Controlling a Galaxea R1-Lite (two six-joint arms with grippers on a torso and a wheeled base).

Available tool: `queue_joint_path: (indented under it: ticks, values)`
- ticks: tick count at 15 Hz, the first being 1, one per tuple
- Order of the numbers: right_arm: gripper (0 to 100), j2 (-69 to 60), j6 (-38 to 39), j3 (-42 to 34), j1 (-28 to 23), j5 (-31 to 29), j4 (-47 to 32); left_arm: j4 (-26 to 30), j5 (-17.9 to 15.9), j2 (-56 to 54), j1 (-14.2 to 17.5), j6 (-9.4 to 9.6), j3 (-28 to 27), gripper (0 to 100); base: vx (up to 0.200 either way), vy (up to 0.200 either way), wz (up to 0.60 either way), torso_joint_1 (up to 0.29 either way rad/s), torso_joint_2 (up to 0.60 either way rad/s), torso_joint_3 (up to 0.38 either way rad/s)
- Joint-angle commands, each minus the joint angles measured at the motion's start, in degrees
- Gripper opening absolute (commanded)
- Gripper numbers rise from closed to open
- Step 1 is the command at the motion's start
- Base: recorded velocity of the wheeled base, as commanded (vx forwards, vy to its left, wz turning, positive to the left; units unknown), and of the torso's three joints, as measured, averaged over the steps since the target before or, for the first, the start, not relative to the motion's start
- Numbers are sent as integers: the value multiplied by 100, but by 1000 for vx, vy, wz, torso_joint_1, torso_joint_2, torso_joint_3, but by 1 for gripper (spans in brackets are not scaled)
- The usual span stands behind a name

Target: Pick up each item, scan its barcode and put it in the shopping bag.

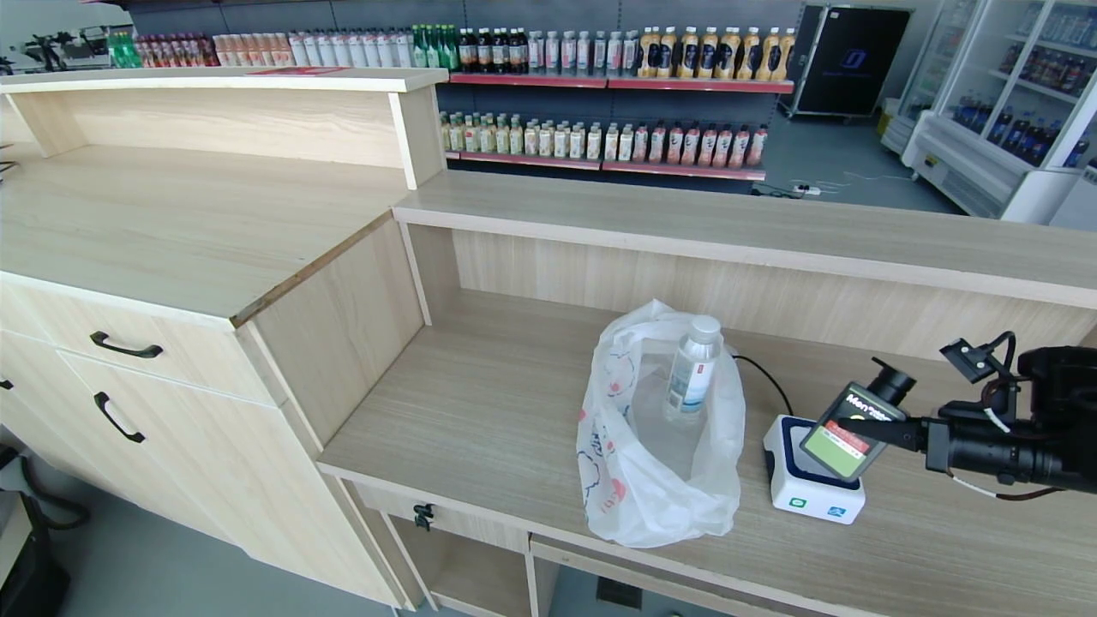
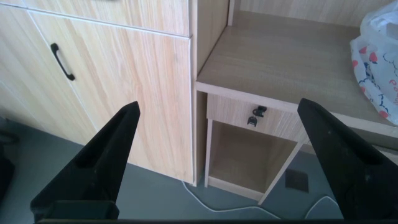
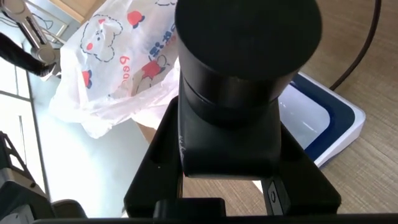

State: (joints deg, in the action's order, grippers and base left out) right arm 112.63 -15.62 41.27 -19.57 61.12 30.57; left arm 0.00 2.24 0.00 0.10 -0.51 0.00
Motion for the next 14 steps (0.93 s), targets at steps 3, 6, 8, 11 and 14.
queue_joint_path:
  ticks: [3,6,8,11,14]
  values:
    - [0,-1331,50,-75,-12,-162,-104,0,4,0,-1,-2,0,100,0,0,0,0,0,0]
    - [0,-3098,401,-409,-153,-1823,-878,0,4,0,8,-2,0,100,0,0,0,0,0,0]
    - [0,-4153,243,-602,-109,-3968,-1880,0,4,0,-1,-2,0,100,0,0,0,0,0,0]
    - [0,-4838,-64,-1042,120,-5023,-1730,0,4,0,-1,-2,0,100,0,0,0,0,0,0]
    - [0,-4759,314,-1006,357,-4996,-1458,0,4,0,-1,-2,0,100,0,0,200,-2,2,2]
